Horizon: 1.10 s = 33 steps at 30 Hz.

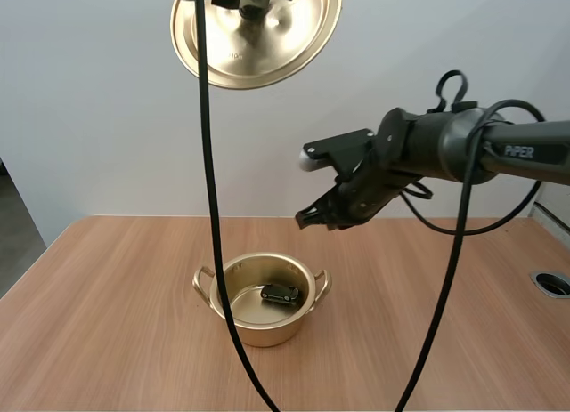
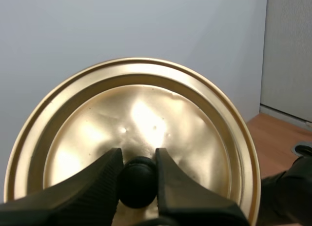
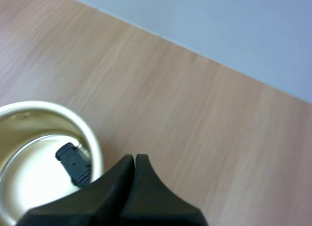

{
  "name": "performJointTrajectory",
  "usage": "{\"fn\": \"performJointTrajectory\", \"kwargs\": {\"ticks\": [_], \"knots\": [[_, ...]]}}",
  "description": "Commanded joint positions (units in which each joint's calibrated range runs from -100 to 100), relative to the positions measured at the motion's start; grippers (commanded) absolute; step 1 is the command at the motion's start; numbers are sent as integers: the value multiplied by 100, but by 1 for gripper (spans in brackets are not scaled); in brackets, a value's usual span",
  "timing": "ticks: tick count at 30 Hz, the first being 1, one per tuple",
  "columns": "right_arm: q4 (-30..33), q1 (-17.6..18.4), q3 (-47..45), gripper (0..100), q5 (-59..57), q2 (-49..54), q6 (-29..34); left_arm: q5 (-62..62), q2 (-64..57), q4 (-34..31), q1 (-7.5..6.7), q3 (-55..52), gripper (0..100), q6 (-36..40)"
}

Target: Open the pot, put the car inside, and close it

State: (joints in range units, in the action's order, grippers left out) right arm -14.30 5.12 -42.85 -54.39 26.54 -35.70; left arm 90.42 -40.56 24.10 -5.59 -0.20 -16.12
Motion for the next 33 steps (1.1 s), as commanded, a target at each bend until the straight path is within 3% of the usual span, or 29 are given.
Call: {"fn": "performJointTrajectory", "kwargs": {"ticks": [1, 7, 19, 33], "knots": [[-5, -821, 0, 0, 120, 277, 0, 319, 80, 6, 2, -147, 0, 3], [-130, -1337, 0, 0, 178, 537, 0, 357, 289, -8, 2, -1186, 0, -113], [-430, -1349, 0, 0, 296, 708, 0, -1241, 471, 3, -14, -3870, 0, -491], [-598, -1349, 5, 0, 296, 708, -252, -1519, 1478, 87, -14, -4608, 0, -866]]}}
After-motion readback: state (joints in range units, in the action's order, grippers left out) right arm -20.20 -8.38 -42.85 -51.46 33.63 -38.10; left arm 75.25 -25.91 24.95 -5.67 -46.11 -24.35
